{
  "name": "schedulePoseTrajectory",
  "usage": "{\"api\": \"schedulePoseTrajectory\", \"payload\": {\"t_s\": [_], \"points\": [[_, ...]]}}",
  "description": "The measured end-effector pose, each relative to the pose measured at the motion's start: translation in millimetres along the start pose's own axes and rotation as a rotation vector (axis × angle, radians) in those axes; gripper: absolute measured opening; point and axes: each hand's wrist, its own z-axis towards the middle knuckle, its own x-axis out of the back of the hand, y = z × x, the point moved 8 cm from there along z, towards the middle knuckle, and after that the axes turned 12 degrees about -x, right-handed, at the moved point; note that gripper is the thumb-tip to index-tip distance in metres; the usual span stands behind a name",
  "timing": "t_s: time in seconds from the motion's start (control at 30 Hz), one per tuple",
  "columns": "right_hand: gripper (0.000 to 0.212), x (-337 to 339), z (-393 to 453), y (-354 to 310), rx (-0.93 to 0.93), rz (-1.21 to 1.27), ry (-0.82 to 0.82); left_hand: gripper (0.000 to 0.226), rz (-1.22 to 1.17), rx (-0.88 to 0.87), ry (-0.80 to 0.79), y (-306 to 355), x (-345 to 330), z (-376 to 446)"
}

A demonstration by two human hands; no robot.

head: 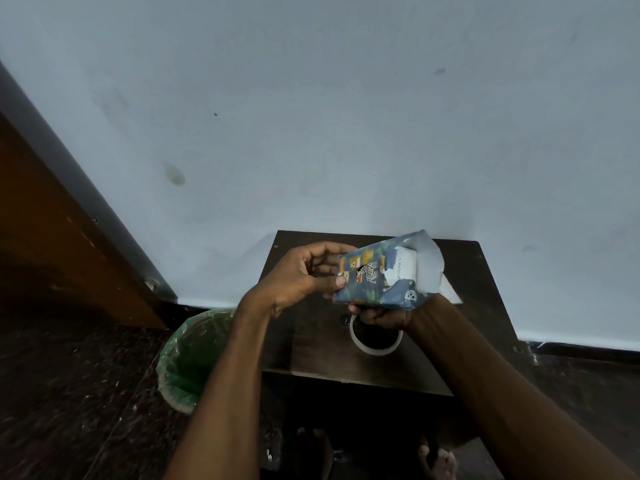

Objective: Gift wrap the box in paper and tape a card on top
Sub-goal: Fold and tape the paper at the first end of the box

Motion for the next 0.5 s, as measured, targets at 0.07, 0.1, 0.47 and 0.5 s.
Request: {"api": "schedulePoseTrajectory", "payload": {"t_s": [0.07, 0.1, 0.47, 0.5], "points": [[0.052, -9, 5, -1, 0.028, 0.008, -0.046, 0.046, -0.004, 0.002, 0.038, -3, 4, 0], [0.057, -14, 5, -5, 0.072, -0.004, -0.070, 0.043, 0.004, 0.002, 0.066, -4, 7, 0], [0.072, -23, 8, -29, 0.309, -0.167, 0.129, 0.029, 0.130, 0.170, 0.420, -41, 37, -15], [0.073, -22, 10, -30, 0.349, -0.203, 0.158, 0.030, 0.123, 0.193, 0.421, -45, 37, -17]]}}
